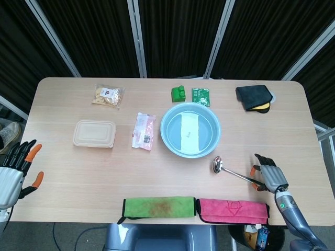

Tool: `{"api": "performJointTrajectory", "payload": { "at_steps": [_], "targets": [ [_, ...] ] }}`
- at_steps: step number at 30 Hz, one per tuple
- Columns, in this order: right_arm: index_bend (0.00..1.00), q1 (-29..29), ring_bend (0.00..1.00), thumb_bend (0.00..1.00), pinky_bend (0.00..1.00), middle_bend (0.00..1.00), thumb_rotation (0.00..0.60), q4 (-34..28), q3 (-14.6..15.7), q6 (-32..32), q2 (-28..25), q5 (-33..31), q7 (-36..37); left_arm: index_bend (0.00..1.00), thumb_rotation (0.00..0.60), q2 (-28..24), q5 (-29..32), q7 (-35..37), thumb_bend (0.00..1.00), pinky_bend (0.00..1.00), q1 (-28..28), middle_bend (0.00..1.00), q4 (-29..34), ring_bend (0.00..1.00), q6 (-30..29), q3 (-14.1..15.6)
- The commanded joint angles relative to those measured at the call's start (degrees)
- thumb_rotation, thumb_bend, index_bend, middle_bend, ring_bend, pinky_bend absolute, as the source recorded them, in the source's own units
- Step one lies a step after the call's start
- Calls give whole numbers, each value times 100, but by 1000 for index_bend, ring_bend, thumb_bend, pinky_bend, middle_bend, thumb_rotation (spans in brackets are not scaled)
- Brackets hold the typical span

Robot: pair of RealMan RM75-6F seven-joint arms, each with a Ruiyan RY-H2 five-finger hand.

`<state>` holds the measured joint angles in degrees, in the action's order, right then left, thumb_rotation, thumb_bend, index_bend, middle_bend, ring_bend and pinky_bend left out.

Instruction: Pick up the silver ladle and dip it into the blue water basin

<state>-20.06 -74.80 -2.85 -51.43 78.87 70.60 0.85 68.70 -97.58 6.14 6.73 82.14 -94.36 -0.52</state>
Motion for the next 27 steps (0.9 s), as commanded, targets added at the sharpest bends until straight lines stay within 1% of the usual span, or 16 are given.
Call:
{"api": "performJointTrajectory", "payload": {
  "at_steps": [1,7,13,16,27],
  "targets": [
    [466,-35,0,255,0,0,600,72,6,58,62,-35,-38,0,600,-9,2,4,452,0,-4,0,4,0,-11,-2],
    [466,-205,0,258,0,0,600,182,-52,407,129,-157,59,0,600,47,-7,-25,452,0,-10,0,-85,0,-111,-53],
    [439,-266,0,257,0,0,600,305,-93,463,219,-211,77,0,600,91,92,-83,450,0,-13,0,-123,0,-99,-106],
    [439,-303,0,256,0,0,600,423,-107,550,305,-249,141,0,600,135,212,-293,450,0,3,0,-92,0,29,-130],
    [439,-350,0,257,0,0,600,681,-93,633,484,-209,271,0,600,104,239,-329,450,0,2,0,-36,0,45,-137]
  ]
}}
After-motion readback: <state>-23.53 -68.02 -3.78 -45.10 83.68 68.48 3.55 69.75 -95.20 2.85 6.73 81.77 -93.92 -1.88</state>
